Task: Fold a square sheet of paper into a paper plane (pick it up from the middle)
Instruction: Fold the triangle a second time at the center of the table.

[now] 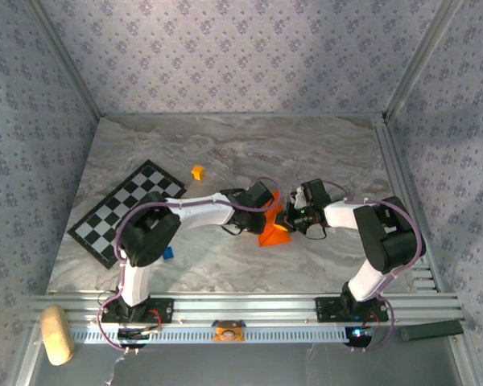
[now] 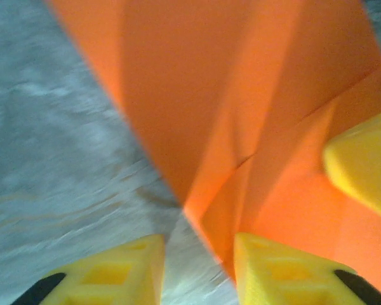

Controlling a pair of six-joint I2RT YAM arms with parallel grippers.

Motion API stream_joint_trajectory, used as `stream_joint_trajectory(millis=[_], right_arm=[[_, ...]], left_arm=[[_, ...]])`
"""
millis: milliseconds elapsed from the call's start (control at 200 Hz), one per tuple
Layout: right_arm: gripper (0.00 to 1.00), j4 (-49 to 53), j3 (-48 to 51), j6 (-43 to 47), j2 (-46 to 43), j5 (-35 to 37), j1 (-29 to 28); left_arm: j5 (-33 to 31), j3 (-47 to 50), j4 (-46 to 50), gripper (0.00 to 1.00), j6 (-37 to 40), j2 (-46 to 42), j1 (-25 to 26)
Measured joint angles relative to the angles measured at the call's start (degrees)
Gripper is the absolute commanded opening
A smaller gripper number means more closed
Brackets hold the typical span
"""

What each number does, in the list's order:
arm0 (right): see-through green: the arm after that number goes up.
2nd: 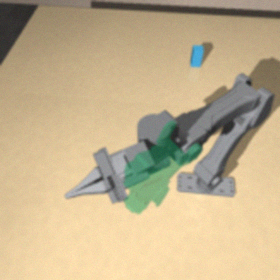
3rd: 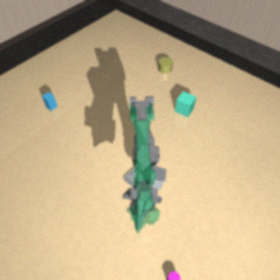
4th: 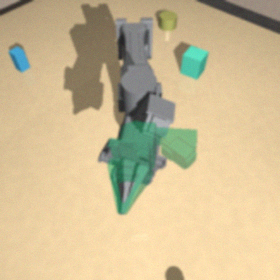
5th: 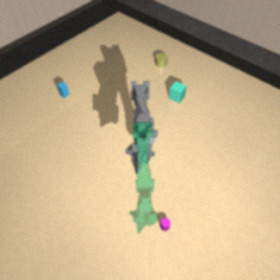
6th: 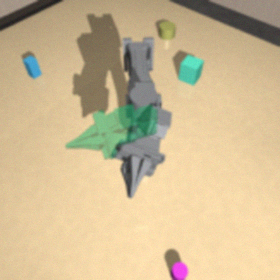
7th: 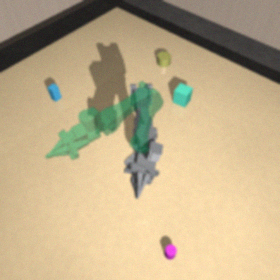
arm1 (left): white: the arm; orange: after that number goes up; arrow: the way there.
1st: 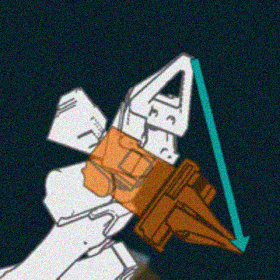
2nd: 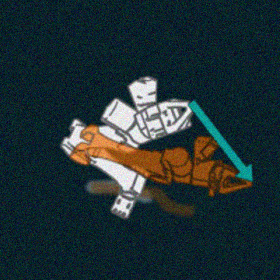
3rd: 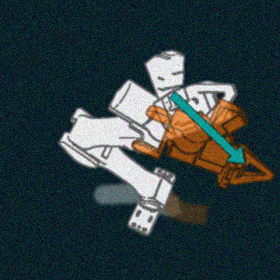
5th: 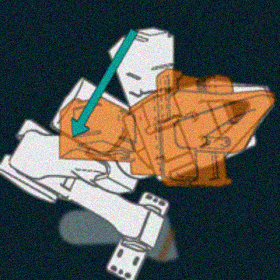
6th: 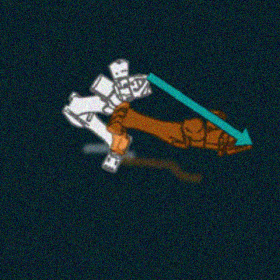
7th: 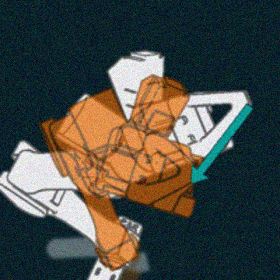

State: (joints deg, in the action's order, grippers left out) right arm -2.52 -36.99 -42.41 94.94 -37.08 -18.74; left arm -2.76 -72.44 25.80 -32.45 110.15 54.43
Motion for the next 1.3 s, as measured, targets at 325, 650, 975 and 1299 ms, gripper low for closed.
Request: stream_joint_trajectory(millis=[325, 650, 975, 1299], right_arm=[[0.0, -0.72, 0.28, -0.26, -0.02, 0.02, 0.0], [0.0, -0.76, 0.31, -0.66, -0.04, 0.09, 0.0], [0.0, -0.74, 0.33, -0.66, -0.04, 0.09, 0.0], [0.0, -0.76, 0.31, -0.66, -0.04, 0.09, 0.0]], left_arm=[[5.31, 0.81, -1.09, 0.19, -2.95, -11.34, -0.04], [20.09, 0.81, -6.12, 0.11, -5.18, -2.95, -0.04], [24.22, 0.81, -8.02, 0.12, -6.23, -0.55, -0.04], [24.41, 0.81, -7.93, 0.01, -6.08, 1.95, -0.04]])
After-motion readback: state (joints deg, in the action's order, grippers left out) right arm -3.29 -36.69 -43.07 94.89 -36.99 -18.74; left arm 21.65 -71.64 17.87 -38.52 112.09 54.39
